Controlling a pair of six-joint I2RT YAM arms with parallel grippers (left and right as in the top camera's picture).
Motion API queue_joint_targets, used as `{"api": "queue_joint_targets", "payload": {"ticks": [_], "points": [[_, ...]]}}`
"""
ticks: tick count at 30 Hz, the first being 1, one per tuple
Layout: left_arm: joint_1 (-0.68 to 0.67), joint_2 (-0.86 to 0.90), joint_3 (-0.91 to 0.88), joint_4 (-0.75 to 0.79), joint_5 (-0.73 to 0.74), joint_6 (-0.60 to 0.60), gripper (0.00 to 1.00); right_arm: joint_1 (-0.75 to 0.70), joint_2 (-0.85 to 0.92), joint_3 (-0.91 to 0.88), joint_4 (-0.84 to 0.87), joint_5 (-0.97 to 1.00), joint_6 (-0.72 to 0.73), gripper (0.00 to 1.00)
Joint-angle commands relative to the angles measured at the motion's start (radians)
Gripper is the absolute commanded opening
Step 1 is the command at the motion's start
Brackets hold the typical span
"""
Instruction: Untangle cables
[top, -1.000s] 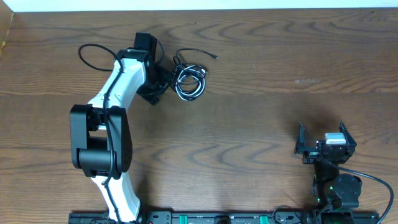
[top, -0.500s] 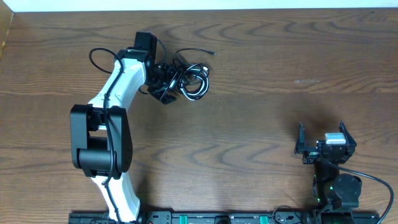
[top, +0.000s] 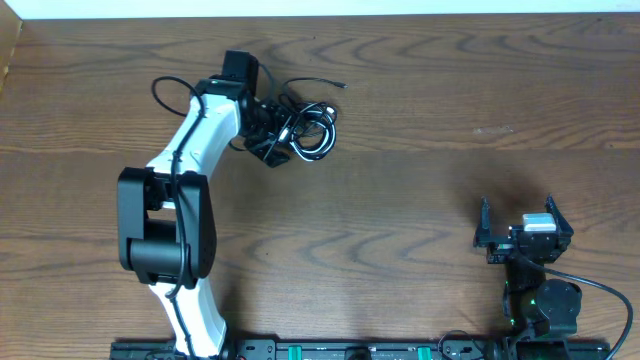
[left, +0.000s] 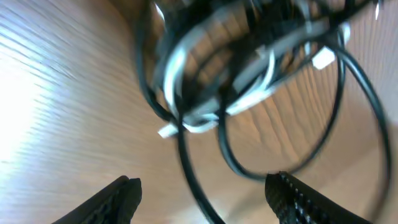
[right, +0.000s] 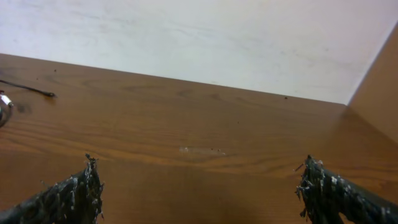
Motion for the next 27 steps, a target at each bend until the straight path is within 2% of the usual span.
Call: {"api": "queue_joint_targets", "payload": {"ticks": [1, 6, 8, 10, 15, 18, 27], "points": [[-0.024, 0.013, -0.001, 0.000, 0.094, -0.002, 0.70, -0.006, -0.001, 0.000, -0.004, 0.008, -0.014, 0.99], [-0.055, 0.013, -0.001, -0.014, 0.082, 0.011, 0.62, -0.006, -0.001, 0.000, -0.004, 0.008, -0.014, 0.99], [-0.066, 0.013, -0.001, -0.026, 0.079, 0.045, 0.53, -0.006, -0.001, 0.000, -0.004, 0.008, -0.014, 0.99], [-0.081, 0.013, -0.001, -0.043, 0.079, 0.140, 0.41, -0.006, -0.001, 0.000, -0.004, 0.008, -0.014, 0.99], [-0.087, 0.013, -0.001, -0.126, 0.022, 0.179, 0.39, -0.006, -0.001, 0.000, -0.004, 0.008, -0.014, 0.99], [-0.087, 0.013, -0.001, -0.187, -0.077, 0.180, 0.36, -0.006, -0.001, 0.000, -0.004, 0.008, -0.014, 0.99], [-0.087, 0.013, -0.001, -0.227, -0.283, 0.262, 0.26, -0.006, -0.001, 0.000, -0.004, 0.008, -0.014, 0.99]]}}
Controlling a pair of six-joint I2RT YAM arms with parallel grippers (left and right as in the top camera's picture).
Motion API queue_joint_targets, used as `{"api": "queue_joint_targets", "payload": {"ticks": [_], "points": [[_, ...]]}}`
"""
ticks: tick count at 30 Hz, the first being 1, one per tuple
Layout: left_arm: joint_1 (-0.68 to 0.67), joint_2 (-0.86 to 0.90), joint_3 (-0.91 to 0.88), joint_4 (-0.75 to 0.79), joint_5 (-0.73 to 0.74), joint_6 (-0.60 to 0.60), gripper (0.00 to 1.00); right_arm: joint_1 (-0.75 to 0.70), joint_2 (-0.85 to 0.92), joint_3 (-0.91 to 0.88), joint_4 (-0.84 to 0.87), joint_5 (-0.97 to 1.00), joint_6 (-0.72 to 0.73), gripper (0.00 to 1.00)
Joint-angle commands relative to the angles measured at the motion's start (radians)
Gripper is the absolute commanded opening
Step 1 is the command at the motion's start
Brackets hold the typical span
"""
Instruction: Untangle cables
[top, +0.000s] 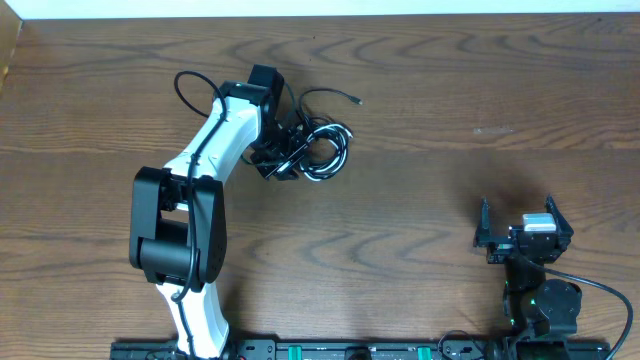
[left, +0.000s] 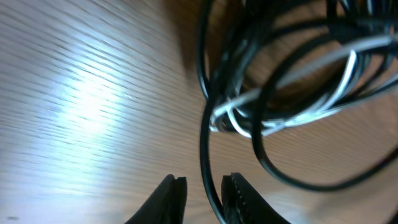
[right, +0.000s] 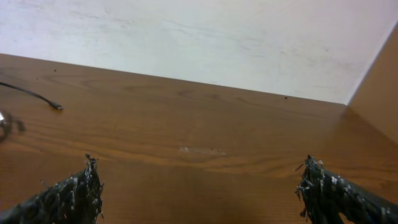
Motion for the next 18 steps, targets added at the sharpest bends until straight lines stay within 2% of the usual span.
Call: {"api": "queue_joint_targets", "payload": {"ticks": [1, 10, 18], "points": [[0.000, 0.013, -0.001, -0.014, -0.142, 0.074, 0.25, -0.006, -0.001, 0.000, -0.004, 0.008, -0.014, 0.99], [0.000, 0.013, -0.001, -0.039, -0.373, 0.090, 0.19, -0.006, -0.001, 0.000, -0.004, 0.008, -0.014, 0.99], [0.000, 0.013, -0.001, -0.044, -0.393, 0.090, 0.19, -0.006, -0.001, 0.000, -0.004, 0.008, -0.014, 0.99]]}}
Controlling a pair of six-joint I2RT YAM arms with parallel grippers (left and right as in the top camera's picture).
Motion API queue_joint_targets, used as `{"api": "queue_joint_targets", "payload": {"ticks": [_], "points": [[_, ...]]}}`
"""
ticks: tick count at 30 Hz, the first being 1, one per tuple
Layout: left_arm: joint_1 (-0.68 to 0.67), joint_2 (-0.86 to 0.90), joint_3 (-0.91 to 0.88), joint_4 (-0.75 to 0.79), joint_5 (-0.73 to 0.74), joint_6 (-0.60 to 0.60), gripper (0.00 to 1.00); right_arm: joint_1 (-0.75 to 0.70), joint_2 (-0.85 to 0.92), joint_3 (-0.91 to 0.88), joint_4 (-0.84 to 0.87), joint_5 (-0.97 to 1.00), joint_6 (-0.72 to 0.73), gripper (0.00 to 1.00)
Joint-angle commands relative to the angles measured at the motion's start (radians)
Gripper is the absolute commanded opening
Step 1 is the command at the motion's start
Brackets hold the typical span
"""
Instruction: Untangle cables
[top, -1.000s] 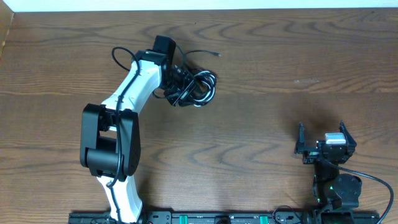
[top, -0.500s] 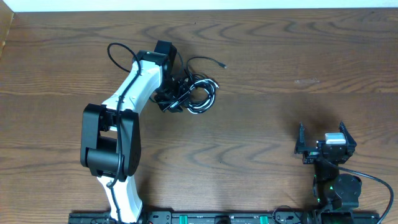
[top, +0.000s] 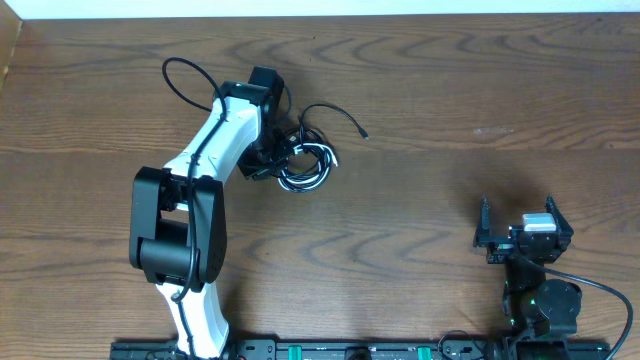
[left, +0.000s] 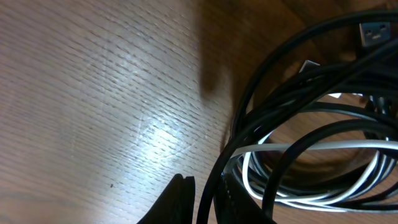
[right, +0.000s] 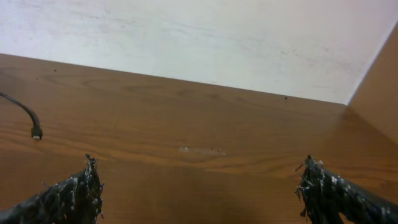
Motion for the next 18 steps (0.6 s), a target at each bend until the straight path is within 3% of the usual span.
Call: {"api": "queue_joint_targets", "payload": {"ticks": [1, 8, 17, 18], "points": [[0.000, 0.013, -0.001, -0.009, -0.047, 0.017, 0.19, -0.006, 0.000, 0.000, -0.004, 0.008, -0.014, 0.99], [0.000, 0.013, -0.001, -0.009, -0.048, 0.018, 0.19, -0.006, 0.000, 0.000, -0.004, 0.008, -0.014, 0.99], [0.000, 0.013, -0.001, 0.017, -0.048, 0.111, 0.18, -0.006, 0.000, 0.000, -0.004, 0.008, -0.014, 0.99], [0.000, 0.013, -0.001, 0.023, -0.048, 0.119, 0.15, -0.006, 0.000, 0.000, -0.004, 0.008, -0.014, 0.99]]}}
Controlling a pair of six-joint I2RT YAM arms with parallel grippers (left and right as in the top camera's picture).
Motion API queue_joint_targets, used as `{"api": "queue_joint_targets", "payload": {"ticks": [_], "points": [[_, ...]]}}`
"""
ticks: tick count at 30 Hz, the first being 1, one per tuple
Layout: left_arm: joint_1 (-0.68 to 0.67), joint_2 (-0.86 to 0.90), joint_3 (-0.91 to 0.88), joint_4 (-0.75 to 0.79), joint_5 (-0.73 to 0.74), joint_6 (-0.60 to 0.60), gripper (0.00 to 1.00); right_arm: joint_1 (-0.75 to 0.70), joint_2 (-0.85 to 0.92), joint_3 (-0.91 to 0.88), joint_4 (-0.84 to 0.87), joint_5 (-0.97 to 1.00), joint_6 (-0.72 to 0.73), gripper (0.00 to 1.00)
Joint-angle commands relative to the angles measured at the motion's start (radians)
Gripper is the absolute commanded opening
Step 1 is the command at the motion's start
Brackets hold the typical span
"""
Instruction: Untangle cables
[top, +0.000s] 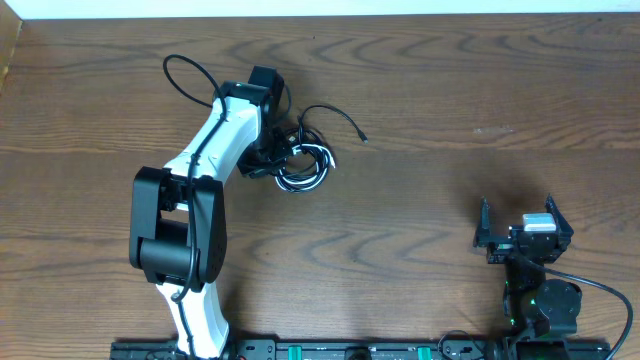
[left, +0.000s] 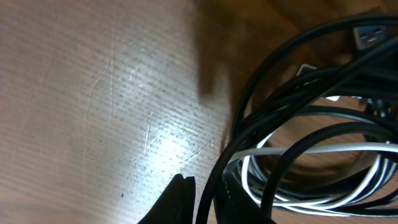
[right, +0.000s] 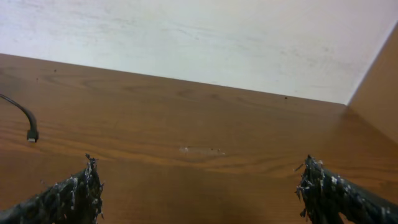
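A tangle of black and white cables (top: 303, 165) lies on the wooden table (top: 450, 90), left of centre. One black loop (top: 185, 75) reaches out to the upper left, and a black end with a plug (top: 362, 137) curls to the right. My left gripper (left: 208, 196) is low at the tangle's left side, shut on a black cable (left: 217, 180) that runs between its fingers. In the left wrist view the coils of black and white cable (left: 311, 155) fill the right half. My right gripper (right: 202, 186) stands open at the table's right front, nothing between its fingers.
The table's back edge meets a white wall (right: 186, 37). A wooden side panel (right: 379, 74) rises at the right. Black bases and electronics (top: 350, 350) line the front edge. The plug end (right: 30, 134) shows far left in the right wrist view.
Almost nothing differs. The left gripper stays shut on the black cable at the same spot, and the tangle has shifted only a trace. The right arm is still.
The left gripper was open over the tangle, which lay further back and left. Then it was shut on a black cable, with the bundle a little to the right. Then the bundle sat tighter and slightly left, the loop stretched upper left, as now.
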Motion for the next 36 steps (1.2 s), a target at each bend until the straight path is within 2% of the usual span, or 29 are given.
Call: {"api": "queue_joint_targets", "payload": {"ticks": [1, 6, 21, 24, 26, 29, 33, 36], "points": [[0.000, 0.013, -0.001, 0.014, -0.021, 0.058, 0.13, -0.006, 0.000, 0.000, -0.004, 0.008, -0.014, 0.99], [0.000, 0.013, -0.001, 0.024, -0.021, 0.126, 0.08, -0.006, 0.000, 0.000, -0.004, 0.008, -0.014, 0.99], [0.000, 0.013, -0.001, 0.040, 0.008, 0.227, 0.07, -0.006, 0.000, 0.000, -0.004, 0.008, -0.014, 0.99], [0.000, 0.013, -0.002, 0.056, 0.055, 0.282, 0.08, -0.006, 0.000, 0.000, 0.003, -0.030, -0.005, 0.99], [0.000, 0.013, -0.002, 0.072, 0.132, 0.357, 0.08, -0.006, 0.000, -0.001, -0.005, -0.104, 0.037, 0.99], [0.003, 0.013, -0.001, 0.094, 0.233, 0.439, 0.07, -0.006, 0.000, -0.001, 0.027, -0.114, 0.046, 0.99], [0.026, 0.013, -0.001, 0.164, 0.365, 0.450, 0.07, -0.006, 0.000, -0.001, 0.109, -0.232, 0.046, 0.99], [0.035, 0.013, -0.001, 0.234, 0.353, 0.451, 0.08, -0.006, 0.000, -0.001, 0.112, -0.313, 0.033, 0.99]]}}
